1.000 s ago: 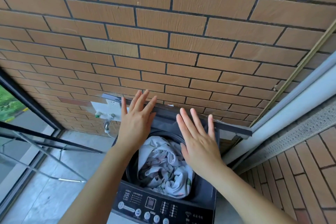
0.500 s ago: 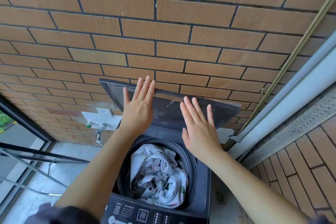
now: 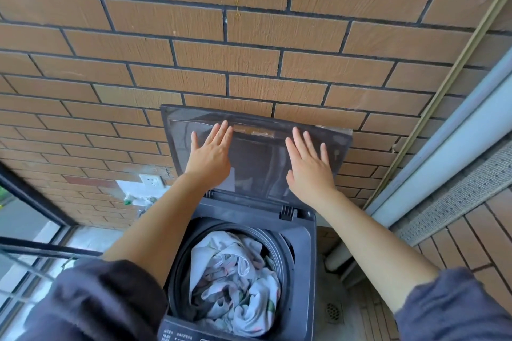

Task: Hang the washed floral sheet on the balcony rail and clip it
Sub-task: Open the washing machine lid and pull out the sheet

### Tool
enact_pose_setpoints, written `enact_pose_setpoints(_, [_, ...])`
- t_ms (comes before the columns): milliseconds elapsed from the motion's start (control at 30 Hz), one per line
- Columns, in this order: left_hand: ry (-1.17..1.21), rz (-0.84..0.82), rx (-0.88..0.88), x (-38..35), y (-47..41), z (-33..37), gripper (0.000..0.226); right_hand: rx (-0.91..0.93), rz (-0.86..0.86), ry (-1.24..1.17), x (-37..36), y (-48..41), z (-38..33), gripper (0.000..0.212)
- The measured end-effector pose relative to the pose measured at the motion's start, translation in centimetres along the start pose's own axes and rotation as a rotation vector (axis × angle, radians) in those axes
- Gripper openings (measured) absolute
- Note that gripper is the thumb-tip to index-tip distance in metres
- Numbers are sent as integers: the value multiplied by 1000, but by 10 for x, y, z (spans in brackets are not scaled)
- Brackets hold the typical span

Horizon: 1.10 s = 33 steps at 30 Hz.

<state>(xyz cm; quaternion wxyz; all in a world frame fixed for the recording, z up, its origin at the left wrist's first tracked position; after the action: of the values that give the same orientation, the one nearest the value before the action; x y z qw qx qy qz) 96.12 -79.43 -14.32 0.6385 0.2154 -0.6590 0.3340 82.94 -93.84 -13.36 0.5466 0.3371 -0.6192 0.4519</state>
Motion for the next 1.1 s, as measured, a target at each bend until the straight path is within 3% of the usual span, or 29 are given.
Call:
enact_pose_setpoints(600, [145,24,22,-24,44,-1,74,69,-61,-99,-39,45,-23,67])
enact_pose_setpoints(967, [156,-385,105,-158,156,-8,65,91,-541,-231,-173,128,-65,68])
enact_pose_setpoints(1100, [146,-496,107,-207,179,-9,65,85,-693,-260,-228,151,-81,79])
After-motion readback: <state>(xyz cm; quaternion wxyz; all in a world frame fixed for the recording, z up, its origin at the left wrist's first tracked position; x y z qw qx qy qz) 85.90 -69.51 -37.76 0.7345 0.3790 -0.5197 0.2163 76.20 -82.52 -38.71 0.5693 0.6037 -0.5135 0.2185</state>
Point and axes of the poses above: each hand's wrist, its own y-axis away from the middle knuckle, its own x-axis out of the back of the hand, z = x × y, the point moved 7 cm from there along -y, towards the middle knuckle, and after that the axes turned 6 degrees about z, right-handed, at the moved point
